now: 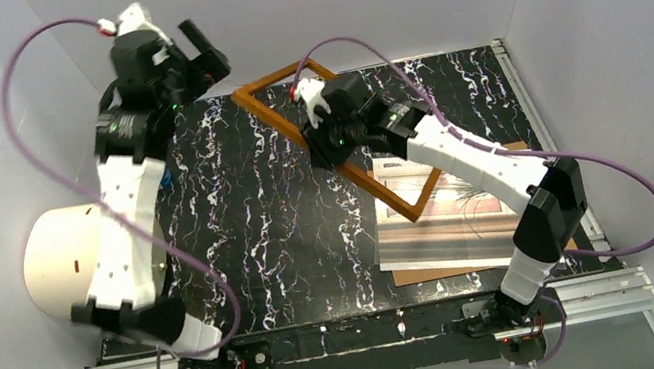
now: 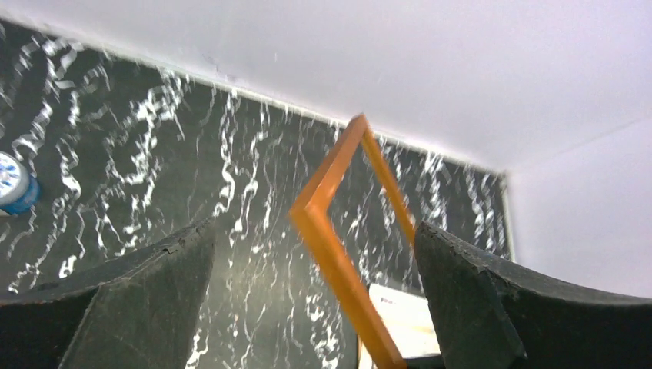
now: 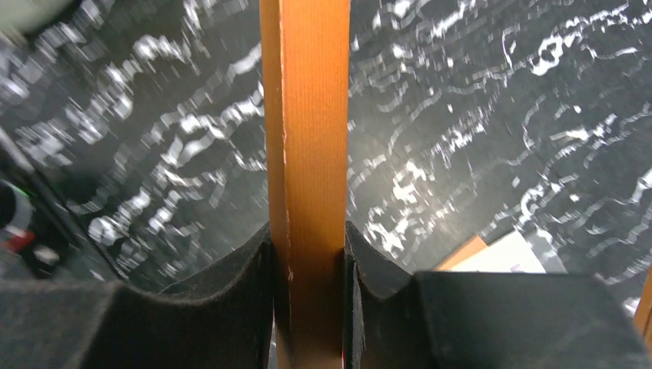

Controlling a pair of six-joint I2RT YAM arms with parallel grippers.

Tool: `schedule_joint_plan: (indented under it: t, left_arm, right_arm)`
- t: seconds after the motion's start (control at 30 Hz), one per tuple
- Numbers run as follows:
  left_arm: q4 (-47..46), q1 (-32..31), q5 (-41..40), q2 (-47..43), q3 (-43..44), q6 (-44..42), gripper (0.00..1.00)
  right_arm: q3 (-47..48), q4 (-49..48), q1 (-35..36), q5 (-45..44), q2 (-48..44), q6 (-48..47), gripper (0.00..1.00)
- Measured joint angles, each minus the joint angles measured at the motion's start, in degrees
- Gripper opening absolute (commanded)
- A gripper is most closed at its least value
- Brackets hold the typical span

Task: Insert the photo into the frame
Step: Turn over the photo frame at the center of the board.

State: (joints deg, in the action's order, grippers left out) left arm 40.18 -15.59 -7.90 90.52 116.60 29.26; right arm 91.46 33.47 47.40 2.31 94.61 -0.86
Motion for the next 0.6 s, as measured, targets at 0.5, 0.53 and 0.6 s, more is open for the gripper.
schedule_joint_plan:
  t: [0.5,0.53,0.6]
  left_arm:
    - [-5.11,0.11,-3.82,-12.17,-13.64,5.05,0.98]
    - [-4.59,0.11,-3.56,-11.39,-15.8,5.27,0.98]
    - [-2.97,0.11,-3.37,-10.03,-19.17,5.46,0.98]
  right_arm:
    - [5.62,-24.24,-7.21,18.51,4.87,49.79,0.01]
    - [4.5,-26.38,-7.21,19.56,5.18,52.94,0.01]
    - [3.19,-30.4,-7.21,21.31,6.51,58.75,0.01]
